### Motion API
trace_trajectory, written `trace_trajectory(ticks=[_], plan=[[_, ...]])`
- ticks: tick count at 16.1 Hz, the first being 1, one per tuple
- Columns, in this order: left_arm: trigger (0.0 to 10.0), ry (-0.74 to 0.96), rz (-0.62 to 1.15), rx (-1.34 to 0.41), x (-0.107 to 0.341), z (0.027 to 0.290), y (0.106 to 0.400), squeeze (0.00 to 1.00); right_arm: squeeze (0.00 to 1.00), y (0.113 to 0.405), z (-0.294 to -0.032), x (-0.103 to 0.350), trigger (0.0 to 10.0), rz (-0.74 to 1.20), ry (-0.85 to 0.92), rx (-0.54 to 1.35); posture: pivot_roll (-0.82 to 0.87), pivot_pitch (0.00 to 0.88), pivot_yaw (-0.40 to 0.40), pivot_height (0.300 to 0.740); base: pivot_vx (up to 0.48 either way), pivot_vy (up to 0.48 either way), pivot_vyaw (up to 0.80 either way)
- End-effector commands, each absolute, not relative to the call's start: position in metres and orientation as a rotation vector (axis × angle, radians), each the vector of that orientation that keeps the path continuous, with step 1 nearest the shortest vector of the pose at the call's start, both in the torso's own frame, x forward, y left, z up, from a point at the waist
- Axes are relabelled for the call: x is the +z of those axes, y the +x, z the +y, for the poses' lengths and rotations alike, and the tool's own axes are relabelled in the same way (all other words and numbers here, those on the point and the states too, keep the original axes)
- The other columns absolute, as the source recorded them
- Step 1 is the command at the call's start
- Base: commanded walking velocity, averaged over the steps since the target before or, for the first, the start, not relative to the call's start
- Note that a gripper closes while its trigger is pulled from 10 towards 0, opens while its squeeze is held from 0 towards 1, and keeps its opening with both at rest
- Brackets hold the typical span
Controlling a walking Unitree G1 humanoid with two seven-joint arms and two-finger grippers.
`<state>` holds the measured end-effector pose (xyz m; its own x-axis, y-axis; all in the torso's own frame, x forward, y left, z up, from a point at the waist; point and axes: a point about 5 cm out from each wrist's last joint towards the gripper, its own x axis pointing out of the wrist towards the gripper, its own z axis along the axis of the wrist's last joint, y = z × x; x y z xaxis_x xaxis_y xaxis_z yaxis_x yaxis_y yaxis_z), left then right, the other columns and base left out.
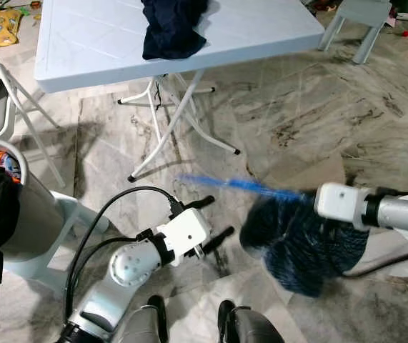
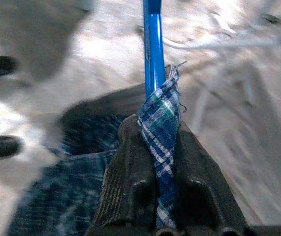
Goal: Hang hanger
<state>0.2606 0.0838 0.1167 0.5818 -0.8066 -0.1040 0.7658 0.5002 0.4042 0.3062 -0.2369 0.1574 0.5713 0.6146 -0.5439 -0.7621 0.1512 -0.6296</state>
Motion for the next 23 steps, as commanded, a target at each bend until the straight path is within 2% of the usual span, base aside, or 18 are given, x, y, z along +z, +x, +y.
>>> trace_trajectory(ticks=[1,4,6,7,8,9,10,11,17,23], plan=[[10.0,0.446,-0.121,-0.945,0.122,0.092,0.264,1.00,0.00,0.303,-0.239,0.162,10.0,0.163,-1.022,1.043,-0.06,0.237,-0.040,0.740,0.000,0.000,0.00],[10.0,0.511,-0.094,-0.923,0.124,0.110,0.276,1.00,0.00,0.294,-0.241,0.168,10.0,0.180,-0.979,1.155,-0.06,0.232,-0.039,0.740,0.000,0.000,0.00],[10.0,0.514,-0.064,-0.965,0.120,0.111,0.274,1.00,0.00,0.295,-0.243,0.172,10.0,0.174,-0.984,1.155,-0.07,0.232,-0.040,0.740,0.000,0.000,0.00],[10.0,0.534,-0.044,-1.004,0.115,0.112,0.271,0.25,0.00,0.296,-0.246,0.175,10.0,0.169,-0.989,1.158,-0.07,0.233,-0.040,0.740,0.000,0.000,0.00],[10.0,0.530,-0.028,-1.027,0.112,0.111,0.269,0.00,0.00,0.295,-0.247,0.178,10.0,0.170,-0.988,1.169,-0.07,0.234,-0.041,0.740,0.000,0.000,0.00],[10.0,0.519,-0.020,-1.058,0.111,0.109,0.267,0.00,0.00,0.293,-0.248,0.181,10.0,0.169,-0.985,1.186,-0.07,0.234,-0.041,0.740,0.000,0.000,0.00],[7.3,0.493,-0.013,-1.079,0.112,0.106,0.266,0.00,0.00,0.292,-0.248,0.183,10.0,0.170,-0.988,1.204,-0.07,0.234,-0.041,0.740,0.000,0.000,0.00],[0.0,0.482,-0.014,-1.098,0.112,0.104,0.265,0.00,0.00,0.289,-0.246,0.187,10.0,0.167,-0.970,1.230,-0.08,0.237,-0.040,0.740,0.000,0.000,0.00],[0.0,0.554,-0.013,-1.128,0.110,0.107,0.268,0.00,0.00,0.275,-0.242,0.190,10.0,0.177,-0.982,1.331,-0.08,0.242,-0.038,0.740,0.000,0.000,0.00],[0.0,0.540,-0.023,-1.124,0.115,0.107,0.273,0.00,0.00,0.274,-0.237,0.185,10.0,0.179,-0.994,1.347,-0.08,0.244,-0.039,0.740,0.000,0.000,0.00]])
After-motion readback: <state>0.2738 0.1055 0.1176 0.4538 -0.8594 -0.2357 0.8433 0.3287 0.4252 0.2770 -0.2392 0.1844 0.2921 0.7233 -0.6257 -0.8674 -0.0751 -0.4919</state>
